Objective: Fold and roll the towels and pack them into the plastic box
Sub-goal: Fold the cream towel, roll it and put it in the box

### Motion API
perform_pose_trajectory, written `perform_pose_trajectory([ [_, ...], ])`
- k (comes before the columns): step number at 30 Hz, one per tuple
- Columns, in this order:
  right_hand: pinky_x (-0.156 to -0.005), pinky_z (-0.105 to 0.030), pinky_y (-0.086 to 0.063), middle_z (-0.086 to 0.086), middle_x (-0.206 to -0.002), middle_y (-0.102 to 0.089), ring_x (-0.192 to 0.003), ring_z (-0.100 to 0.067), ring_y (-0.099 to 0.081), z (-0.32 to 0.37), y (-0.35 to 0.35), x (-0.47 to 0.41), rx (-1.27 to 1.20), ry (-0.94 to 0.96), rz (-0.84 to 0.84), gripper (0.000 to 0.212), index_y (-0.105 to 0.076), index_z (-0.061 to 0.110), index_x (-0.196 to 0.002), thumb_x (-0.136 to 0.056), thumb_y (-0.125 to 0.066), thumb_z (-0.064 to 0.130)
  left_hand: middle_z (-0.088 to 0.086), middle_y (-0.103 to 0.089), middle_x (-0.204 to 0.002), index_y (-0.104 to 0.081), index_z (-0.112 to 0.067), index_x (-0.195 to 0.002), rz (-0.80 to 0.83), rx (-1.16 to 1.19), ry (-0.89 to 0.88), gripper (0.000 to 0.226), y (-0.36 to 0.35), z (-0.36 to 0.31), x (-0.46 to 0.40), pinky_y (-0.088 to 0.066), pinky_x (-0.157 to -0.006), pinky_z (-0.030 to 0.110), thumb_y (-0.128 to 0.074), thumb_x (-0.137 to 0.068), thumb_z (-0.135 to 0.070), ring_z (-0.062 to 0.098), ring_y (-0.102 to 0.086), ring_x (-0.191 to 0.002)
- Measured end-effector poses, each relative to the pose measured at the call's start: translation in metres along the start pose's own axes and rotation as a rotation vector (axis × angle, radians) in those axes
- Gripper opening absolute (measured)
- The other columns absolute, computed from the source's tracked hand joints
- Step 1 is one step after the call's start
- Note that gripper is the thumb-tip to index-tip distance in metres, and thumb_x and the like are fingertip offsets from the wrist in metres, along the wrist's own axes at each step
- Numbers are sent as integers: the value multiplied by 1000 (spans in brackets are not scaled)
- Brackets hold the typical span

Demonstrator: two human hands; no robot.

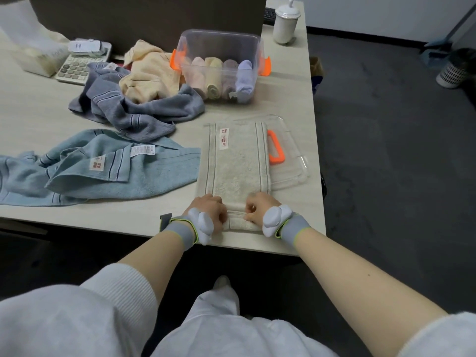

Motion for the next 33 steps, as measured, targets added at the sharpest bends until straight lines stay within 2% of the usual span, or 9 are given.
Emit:
perform_pose_trajectory([
  [3, -95, -33, -35, -9, -114, -52, -116, -25, -45, 7, 1, 7, 199, 72, -136, 33, -70, 7, -102, -94, -48, 30, -3, -49, -122, -58, -22, -109, -45, -11, -11, 27, -5, 2, 4, -31, -95, 26, -57, -83, -26, 20, -42, -118],
  [6, -98, -36, -29, -7, -118, -50, -120, -24, -38, 15, -8, 18, 410, 184, -173, 43, -70, 8, -104, -90, -49, 43, -1, -49, -123, -56, -19, -113, -78, 2, -2, 28, -5, 5, 3, -30, -95, 27, -56, -86, -26, 20, -41, -120],
  [8, -87, -30, -39, -4, -101, -60, -110, -23, -49, 18, -15, 20, 578, 213, -200, 37, -74, 12, -84, -70, -70, 46, -1, -51, -123, -56, -18, -115, -82, -13, -3, 29, -4, 5, 2, -30, -97, 27, -53, -88, -29, 19, -42, -121],
  [10, -71, -24, -43, 0, -75, -65, -88, -20, -58, 19, -14, 20, 541, 215, -277, 28, -71, 17, -58, -48, -83, 40, -1, -55, -119, -58, -18, -114, -95, -17, 4, 28, -1, 6, 2, -29, -96, 27, -49, -90, -29, 19, -45, -120],
  [15, -90, -33, -41, -16, -123, -58, -113, -32, -55, 9, -4, -3, 173, 22, -114, 28, -53, 4, -119, -94, -41, 11, 0, -64, -114, -51, -20, -123, -45, 87, 59, 30, 12, 14, -7, -27, -99, 29, -39, -95, -22, 23, -53, -113],
  [18, -76, -30, -40, -17, -122, -57, -110, -32, -57, 2, 3, -16, 10, -57, -101, 28, -47, 5, -122, -94, -42, 8, 2, -57, -123, -41, -20, -131, -100, 178, 76, 34, 16, 20, -8, -29, -97, 29, -38, -97, -20, 27, -53, -111],
  [25, -97, -30, -37, -13, -126, -51, -122, -29, -44, -4, 9, -26, -39, -123, -237, 26, -68, 7, -106, -91, -47, 8, -6, -58, -110, -68, -26, -106, -171, 30, -57, 56, 18, 14, -2, -15, -86, 26, -33, -70, -52, 16, -43, -114],
  [29, -86, -29, -31, -5, -100, -58, -102, -24, -49, 9, 12, -13, 251, 21, -480, 22, -72, 15, -84, -81, -51, 9, -3, -61, -113, -66, -20, -105, -54, 0, -30, 30, 16, 19, -10, -23, -93, 28, -42, -92, -33, 19, -43, -119],
  [33, -61, -25, -43, 2, -69, -60, -70, -18, -56, 16, -5, -2, 311, 186, -456, 12, -66, 18, -65, -62, -54, 22, 2, -61, -126, -59, -22, -122, 78, 59, 41, 32, 27, 22, -24, -33, -101, 32, -38, -99, -31, 24, -50, -122],
])
Point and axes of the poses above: each hand's wrist, its own x-axis away from the middle knuckle, its own y-axis out of the back of the hand, z = x × y, the point moved 5 cm from there along -x, towards the middle knuckle
